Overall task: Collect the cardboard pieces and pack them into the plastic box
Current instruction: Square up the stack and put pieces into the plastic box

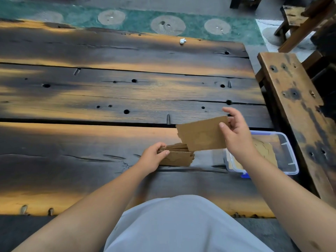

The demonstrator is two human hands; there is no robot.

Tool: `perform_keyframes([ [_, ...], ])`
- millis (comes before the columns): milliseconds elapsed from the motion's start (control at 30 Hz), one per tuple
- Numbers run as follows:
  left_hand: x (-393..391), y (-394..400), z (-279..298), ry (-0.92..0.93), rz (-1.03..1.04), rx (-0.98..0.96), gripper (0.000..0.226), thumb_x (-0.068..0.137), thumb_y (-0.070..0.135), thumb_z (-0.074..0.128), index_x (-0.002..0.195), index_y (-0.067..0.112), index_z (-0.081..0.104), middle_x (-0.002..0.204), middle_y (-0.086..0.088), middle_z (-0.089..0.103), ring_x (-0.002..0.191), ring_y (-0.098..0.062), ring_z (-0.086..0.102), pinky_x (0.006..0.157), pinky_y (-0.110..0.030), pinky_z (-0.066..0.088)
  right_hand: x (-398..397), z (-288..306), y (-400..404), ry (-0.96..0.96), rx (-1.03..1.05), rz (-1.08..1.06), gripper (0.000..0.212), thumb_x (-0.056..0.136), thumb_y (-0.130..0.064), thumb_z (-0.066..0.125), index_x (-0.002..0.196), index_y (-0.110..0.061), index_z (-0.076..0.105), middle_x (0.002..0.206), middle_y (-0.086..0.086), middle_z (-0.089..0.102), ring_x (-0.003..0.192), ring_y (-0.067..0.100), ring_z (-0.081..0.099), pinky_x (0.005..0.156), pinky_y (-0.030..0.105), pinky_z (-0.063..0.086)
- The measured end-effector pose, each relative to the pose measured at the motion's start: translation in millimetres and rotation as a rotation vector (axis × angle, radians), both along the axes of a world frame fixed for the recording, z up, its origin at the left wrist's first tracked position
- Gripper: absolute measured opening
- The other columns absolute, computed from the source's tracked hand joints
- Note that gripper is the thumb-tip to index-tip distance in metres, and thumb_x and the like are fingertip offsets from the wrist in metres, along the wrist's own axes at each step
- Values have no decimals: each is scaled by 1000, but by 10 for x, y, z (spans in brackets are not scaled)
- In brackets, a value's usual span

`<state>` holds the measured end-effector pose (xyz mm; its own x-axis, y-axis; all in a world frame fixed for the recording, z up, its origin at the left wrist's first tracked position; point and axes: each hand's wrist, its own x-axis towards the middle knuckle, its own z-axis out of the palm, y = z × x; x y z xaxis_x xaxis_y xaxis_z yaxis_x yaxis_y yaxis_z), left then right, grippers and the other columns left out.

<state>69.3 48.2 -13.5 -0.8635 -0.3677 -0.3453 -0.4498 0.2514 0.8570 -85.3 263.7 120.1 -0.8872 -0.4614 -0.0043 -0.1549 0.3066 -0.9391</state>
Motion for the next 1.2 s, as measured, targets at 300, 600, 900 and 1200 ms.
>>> perform_keyframes([
  [300, 12, 34, 54, -32, -14, -19, 12, 95, 26, 58, 106, 21, 61, 92, 3, 66, 82, -13, 58, 69, -25, 44, 365, -469, 65, -780, -424, -471, 29, 99, -1, 34, 105, -20, 54, 108, 7, 63, 93, 23, 59, 82, 46, 47],
  [600, 85, 37, 103, -23, -79, -14, 18, 99, 25, 50, 115, 23, 59, 106, 6, 65, 98, -11, 58, 83, -24, 42, 797, -956, -141, -499, 171, -380, 11, 94, -8, 55, 99, -17, 51, 87, 2, 60, 79, 17, 55, 66, 30, 40],
  [900, 127, 65, 71, -34, -38, 18, 23, 86, 17, 70, 90, 37, 58, 87, 13, 67, 85, -11, 61, 79, -23, 47, 978, -1152, -223, -514, 426, -230, 9, 91, -22, 64, 97, -17, 60, 95, 2, 68, 93, 25, 61, 77, 34, 45],
  [1200, 108, 105, 51, -52, -5, -69, 25, 84, 10, 70, 91, 32, 60, 89, 2, 69, 86, -19, 62, 79, -28, 48, 863, -812, -333, 421, 552, 149, 56, 77, -27, 76, 127, -23, 52, 126, 3, 47, 109, 24, 48, 86, 40, 47],
])
